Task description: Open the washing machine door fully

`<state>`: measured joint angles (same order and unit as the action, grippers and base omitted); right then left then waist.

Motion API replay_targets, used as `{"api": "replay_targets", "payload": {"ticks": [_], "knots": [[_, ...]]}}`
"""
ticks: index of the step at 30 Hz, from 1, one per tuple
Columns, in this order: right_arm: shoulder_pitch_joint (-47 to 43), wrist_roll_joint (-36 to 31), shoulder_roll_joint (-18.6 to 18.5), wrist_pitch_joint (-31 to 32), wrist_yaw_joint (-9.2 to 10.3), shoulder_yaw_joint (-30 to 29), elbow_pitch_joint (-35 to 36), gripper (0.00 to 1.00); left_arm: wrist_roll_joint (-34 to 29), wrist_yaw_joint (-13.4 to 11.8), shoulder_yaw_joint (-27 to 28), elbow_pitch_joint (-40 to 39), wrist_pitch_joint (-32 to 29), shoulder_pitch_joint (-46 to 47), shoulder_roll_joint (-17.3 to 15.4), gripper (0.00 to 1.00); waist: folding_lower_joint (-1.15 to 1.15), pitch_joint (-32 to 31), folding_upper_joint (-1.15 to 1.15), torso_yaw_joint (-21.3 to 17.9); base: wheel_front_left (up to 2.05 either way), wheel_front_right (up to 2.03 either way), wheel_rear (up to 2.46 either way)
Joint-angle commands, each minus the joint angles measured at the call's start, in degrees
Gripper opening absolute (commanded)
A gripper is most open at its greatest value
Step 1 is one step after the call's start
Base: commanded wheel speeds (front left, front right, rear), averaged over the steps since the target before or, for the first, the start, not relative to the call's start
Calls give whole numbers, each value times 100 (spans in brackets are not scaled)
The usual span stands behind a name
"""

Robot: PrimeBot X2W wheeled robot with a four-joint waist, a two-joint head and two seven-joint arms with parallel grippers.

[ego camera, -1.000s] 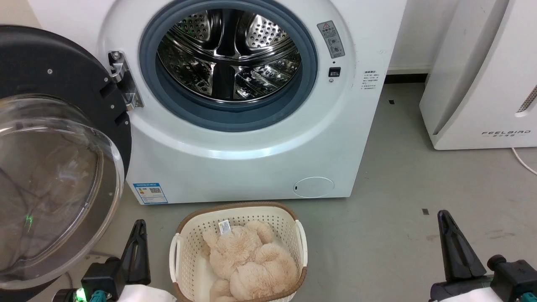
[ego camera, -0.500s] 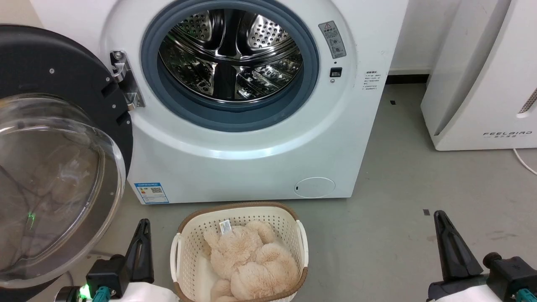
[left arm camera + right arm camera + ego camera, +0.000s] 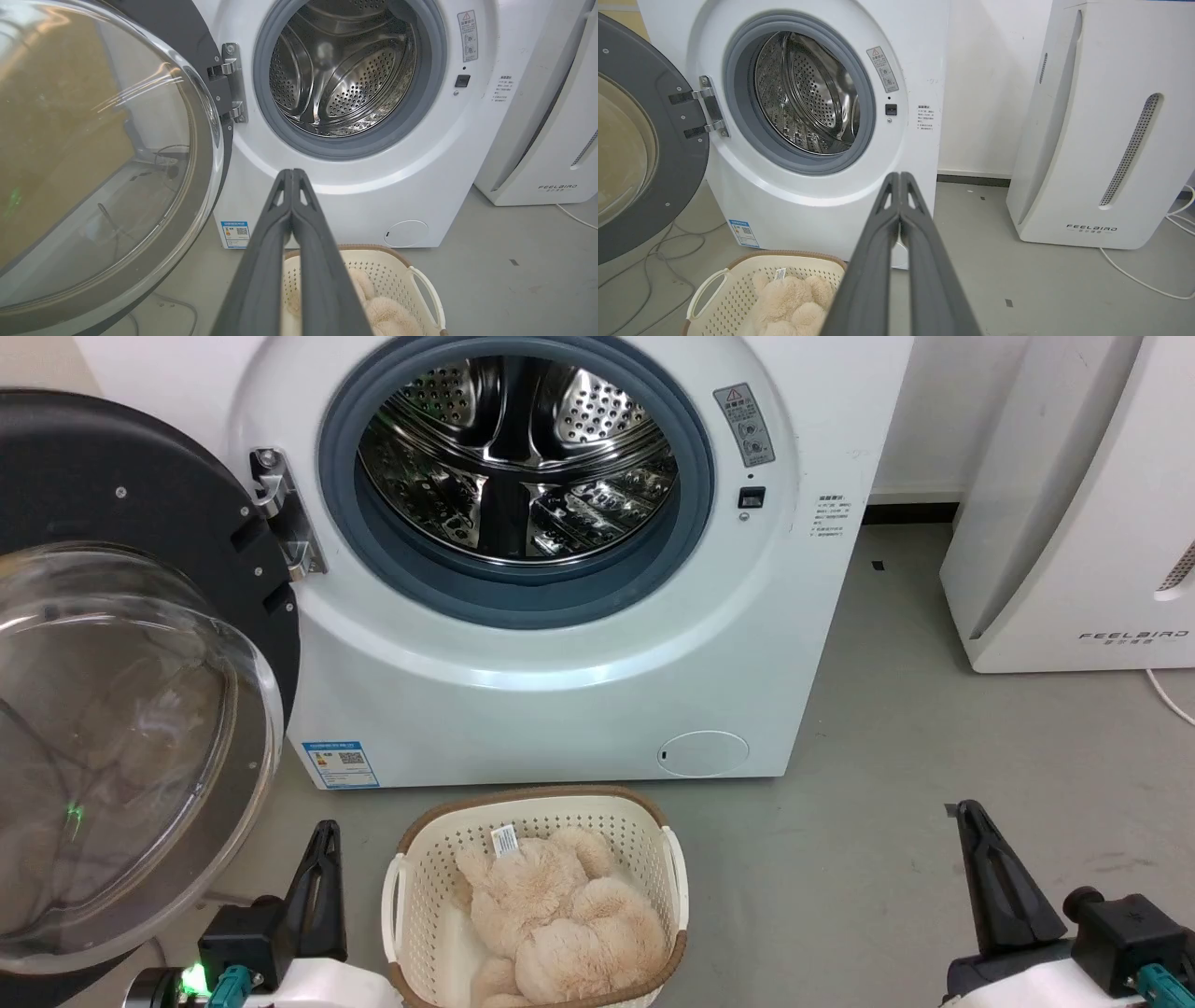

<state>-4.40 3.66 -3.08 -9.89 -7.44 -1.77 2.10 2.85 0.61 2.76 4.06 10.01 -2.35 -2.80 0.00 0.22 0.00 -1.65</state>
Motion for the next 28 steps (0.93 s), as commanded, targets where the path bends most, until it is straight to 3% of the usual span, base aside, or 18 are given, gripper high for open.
{"api": "replay_targets", "payload": {"ticks": [1,28], "knots": [[73,-46,7,29,-2,9,-21,0,-42,-21,-6,-35,-28,61,-4,0,0,0,0,2,0,0,0],[194,-152,11,347,-3,65,-84,0,-122,-34,-96,-158,-350,118,-5,0,0,-7,0,56,0,0,0]]}}
